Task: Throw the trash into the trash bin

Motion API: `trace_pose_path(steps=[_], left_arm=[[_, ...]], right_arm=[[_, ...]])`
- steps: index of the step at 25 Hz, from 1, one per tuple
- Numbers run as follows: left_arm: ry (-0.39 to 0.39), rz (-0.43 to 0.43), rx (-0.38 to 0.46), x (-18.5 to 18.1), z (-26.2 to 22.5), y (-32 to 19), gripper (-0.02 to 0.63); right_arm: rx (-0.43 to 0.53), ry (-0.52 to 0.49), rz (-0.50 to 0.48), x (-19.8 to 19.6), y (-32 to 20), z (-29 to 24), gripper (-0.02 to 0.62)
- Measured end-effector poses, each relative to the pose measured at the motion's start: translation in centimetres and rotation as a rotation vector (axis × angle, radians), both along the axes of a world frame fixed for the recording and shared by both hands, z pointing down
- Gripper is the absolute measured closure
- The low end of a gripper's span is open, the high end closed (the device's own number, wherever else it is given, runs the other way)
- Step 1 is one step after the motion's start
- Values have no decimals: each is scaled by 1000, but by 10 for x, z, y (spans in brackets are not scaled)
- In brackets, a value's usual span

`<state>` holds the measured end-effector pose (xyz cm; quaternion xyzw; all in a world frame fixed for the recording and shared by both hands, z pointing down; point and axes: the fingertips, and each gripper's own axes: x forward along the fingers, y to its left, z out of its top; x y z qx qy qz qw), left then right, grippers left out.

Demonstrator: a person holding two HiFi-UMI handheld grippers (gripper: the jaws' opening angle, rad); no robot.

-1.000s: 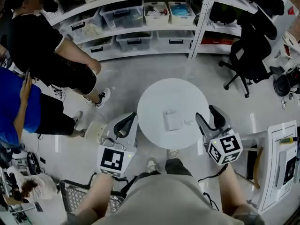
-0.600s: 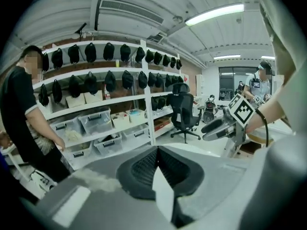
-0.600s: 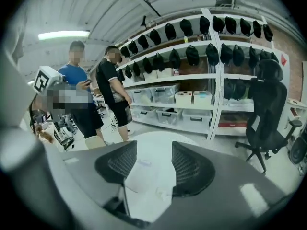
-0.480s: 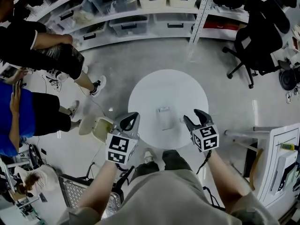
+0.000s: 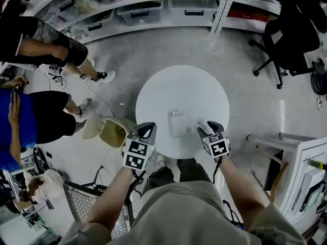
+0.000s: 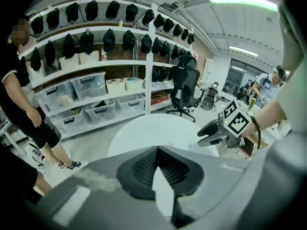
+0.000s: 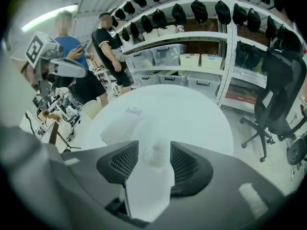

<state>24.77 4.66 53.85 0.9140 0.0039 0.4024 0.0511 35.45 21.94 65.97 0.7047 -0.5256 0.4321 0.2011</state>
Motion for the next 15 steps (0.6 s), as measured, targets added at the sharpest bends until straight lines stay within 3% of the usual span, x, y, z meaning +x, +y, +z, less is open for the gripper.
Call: trace_pose_path(steps=[6,15], left_arm=[[-74,-46,-56,-13,32,8,603],[-83,-106,-72,-27,35,6,603]], right_arm=[[-101,-32,-55,-4,11,41,420],[-89,-53,-57,-4,9,36,505]])
